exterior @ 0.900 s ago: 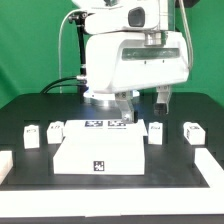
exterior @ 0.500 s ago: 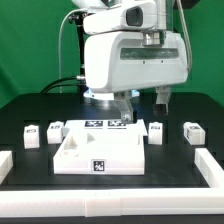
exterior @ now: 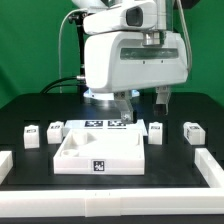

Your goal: Assemble one leg

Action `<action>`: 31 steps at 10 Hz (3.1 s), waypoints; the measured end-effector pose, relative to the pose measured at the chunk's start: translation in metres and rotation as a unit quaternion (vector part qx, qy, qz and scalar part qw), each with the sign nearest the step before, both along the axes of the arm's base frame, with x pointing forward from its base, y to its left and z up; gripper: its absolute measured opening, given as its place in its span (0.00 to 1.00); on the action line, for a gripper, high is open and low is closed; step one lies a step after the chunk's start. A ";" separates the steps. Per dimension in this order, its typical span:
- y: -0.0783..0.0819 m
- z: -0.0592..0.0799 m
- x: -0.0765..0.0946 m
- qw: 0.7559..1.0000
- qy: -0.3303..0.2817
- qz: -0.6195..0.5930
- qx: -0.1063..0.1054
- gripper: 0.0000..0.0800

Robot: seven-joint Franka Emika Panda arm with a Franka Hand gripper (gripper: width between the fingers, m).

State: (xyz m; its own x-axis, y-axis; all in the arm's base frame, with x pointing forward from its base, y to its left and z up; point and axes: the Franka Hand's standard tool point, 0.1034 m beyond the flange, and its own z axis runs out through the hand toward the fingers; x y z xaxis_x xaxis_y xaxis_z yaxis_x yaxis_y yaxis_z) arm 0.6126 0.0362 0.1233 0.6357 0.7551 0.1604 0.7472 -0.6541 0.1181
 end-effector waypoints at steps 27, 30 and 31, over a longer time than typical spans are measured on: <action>-0.036 -0.073 -0.173 0.948 0.011 0.305 -0.088 0.81; -0.037 -0.077 -0.184 0.951 -0.001 0.299 -0.081 0.81; -0.038 -0.084 -0.207 0.953 -0.002 0.294 -0.071 0.81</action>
Offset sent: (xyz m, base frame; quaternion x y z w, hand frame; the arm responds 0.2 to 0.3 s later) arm -0.0219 -0.0166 -0.0173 0.0017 -0.1121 -0.2831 0.9525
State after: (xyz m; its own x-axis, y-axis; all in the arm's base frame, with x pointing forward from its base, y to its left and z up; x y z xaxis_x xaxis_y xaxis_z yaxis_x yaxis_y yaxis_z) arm 0.4060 -0.0015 0.0389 0.0949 0.9950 0.0307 0.9790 -0.0989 0.1782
